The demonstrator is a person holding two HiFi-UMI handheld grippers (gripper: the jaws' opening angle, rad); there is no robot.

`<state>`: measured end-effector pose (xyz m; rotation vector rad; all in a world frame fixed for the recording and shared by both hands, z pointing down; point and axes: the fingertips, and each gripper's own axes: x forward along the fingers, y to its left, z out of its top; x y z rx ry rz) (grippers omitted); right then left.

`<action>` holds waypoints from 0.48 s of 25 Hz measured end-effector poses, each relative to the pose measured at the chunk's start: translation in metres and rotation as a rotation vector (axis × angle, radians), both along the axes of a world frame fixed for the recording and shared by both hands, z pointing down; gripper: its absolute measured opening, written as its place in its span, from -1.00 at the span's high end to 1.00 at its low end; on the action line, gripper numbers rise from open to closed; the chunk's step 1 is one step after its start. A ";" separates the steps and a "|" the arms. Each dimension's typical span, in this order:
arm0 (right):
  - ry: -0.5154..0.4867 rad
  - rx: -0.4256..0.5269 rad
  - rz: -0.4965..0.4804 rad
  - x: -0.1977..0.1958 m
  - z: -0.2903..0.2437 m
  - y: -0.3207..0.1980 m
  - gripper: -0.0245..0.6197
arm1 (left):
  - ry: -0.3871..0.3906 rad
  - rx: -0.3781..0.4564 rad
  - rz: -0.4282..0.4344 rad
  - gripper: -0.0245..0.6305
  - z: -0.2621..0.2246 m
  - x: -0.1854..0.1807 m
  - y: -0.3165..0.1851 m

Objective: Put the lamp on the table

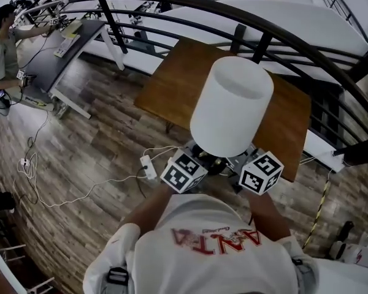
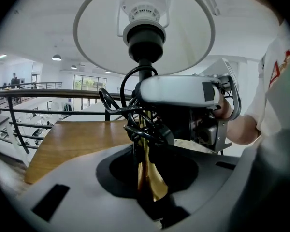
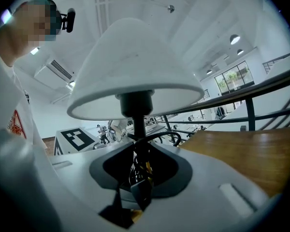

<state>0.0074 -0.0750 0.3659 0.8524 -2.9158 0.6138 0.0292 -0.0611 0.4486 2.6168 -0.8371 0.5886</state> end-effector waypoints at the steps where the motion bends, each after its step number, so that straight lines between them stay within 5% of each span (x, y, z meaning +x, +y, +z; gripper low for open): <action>1: 0.003 0.001 0.005 -0.007 0.000 -0.008 0.61 | 0.003 0.002 0.005 0.61 -0.001 -0.007 -0.008; 12: 0.013 0.001 0.023 -0.074 0.003 -0.073 0.61 | 0.015 0.005 0.040 0.61 0.007 -0.073 -0.073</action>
